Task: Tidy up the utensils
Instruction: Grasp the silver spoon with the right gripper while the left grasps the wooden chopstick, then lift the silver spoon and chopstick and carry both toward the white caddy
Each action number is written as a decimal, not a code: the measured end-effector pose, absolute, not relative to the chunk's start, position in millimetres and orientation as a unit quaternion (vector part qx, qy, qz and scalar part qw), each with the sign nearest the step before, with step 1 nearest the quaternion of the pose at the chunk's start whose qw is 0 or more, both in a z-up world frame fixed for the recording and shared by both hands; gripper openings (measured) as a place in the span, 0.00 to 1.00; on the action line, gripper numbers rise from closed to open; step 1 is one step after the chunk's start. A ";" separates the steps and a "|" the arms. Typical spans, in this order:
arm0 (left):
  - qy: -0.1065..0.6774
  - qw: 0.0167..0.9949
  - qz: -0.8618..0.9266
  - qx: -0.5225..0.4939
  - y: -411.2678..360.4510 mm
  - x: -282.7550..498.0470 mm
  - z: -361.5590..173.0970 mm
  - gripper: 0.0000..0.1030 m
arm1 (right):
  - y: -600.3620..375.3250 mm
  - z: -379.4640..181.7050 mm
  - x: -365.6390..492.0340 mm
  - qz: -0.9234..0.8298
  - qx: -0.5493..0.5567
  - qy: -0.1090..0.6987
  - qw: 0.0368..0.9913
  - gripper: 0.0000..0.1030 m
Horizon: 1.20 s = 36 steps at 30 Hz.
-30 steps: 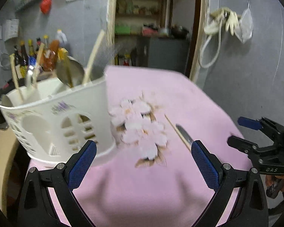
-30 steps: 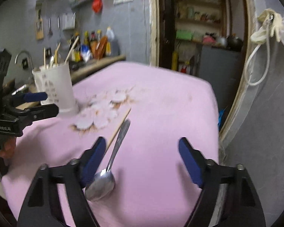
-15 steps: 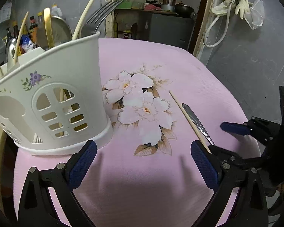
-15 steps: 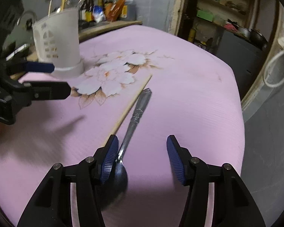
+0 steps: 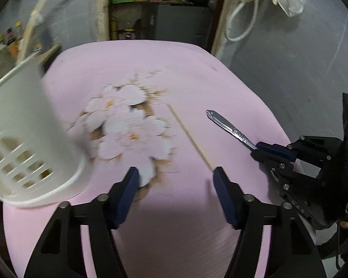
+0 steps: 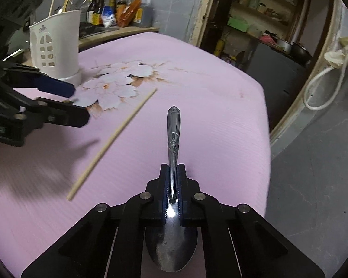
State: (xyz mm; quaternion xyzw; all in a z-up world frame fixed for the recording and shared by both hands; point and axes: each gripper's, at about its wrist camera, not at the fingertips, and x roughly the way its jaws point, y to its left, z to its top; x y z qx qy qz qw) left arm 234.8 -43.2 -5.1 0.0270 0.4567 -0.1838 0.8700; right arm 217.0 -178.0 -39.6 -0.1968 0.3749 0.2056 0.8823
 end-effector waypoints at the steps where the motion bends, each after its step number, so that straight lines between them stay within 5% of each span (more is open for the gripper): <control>1: 0.461 0.867 -0.187 0.032 -47.3 237.1 -6.8 0.49 | -180.4 -39.2 215.8 0.205 -0.194 0.373 0.884 0.02; 12: 0.513 0.837 -0.187 0.027 -73.2 271.6 -23.2 0.31 | -194.5 -39.5 213.0 0.206 -0.161 0.371 0.891 0.02; 15: 0.516 0.837 -0.180 0.032 -74.9 274.8 -23.9 0.10 | -196.8 -39.7 215.4 0.215 -0.141 0.376 0.890 0.03; 36: 0.496 0.858 -0.128 -0.045 20.1 210.9 -3.1 0.02 | -166.7 -46.7 203.7 0.309 -0.119 0.403 0.853 0.05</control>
